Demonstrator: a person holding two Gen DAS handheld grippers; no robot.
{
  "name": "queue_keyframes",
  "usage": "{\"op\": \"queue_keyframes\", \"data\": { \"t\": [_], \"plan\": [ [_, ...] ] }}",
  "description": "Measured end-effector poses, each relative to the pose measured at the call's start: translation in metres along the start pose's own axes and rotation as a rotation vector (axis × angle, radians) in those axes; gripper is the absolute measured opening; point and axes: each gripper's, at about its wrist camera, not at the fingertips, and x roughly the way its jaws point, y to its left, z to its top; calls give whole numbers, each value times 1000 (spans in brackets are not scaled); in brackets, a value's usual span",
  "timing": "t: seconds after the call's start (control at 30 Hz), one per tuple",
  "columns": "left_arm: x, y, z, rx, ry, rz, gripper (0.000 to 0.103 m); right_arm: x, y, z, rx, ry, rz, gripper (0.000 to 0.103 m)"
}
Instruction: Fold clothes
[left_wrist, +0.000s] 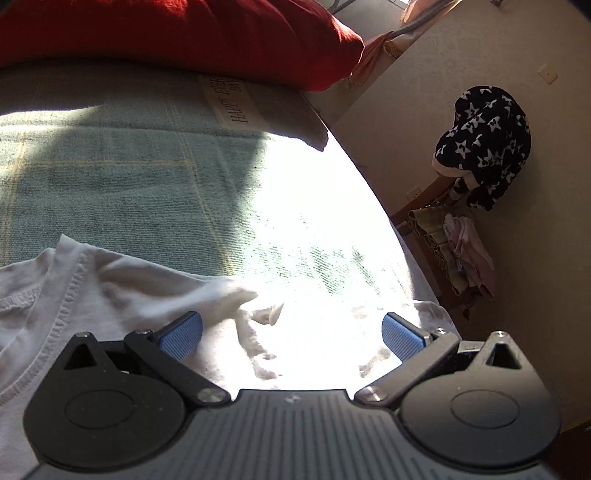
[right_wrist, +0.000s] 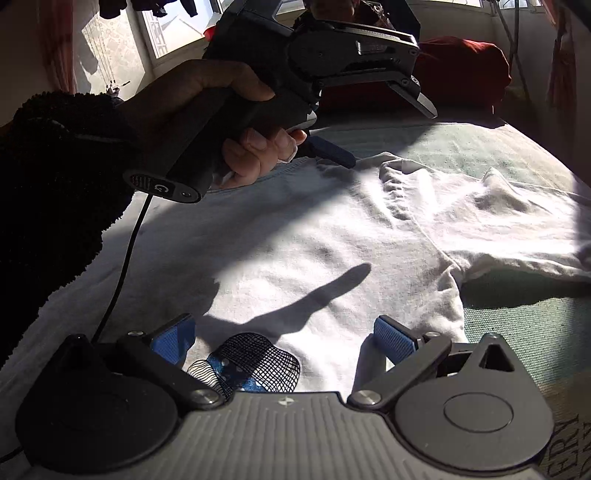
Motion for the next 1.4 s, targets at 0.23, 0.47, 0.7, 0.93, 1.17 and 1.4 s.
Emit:
{"op": "queue_keyframes", "data": {
  "t": [0.23, 0.47, 0.7, 0.93, 1.17, 1.4],
  "plan": [
    [25, 16, 21, -66, -108, 52, 102, -1, 1, 0, 0, 4, 1, 103],
    [-16, 7, 5, -24, -105, -1, 102, -5, -4, 1, 27, 6, 23, 103],
    [-11, 36, -2, -33, -101, 160, 102, -8, -3, 1, 39, 14, 26, 103],
    [-5, 22, 11, -36, -129, 202, 102, -12, -5, 3, 57, 21, 45, 103],
    [17, -57, -8, 88, 70, -121, 102, -15, 0, 7, 25, 30, 54, 103],
    [58, -79, -23, 144, 128, -75, 102, -17, -10, 8, 56, 20, 50, 103]
  ]
}}
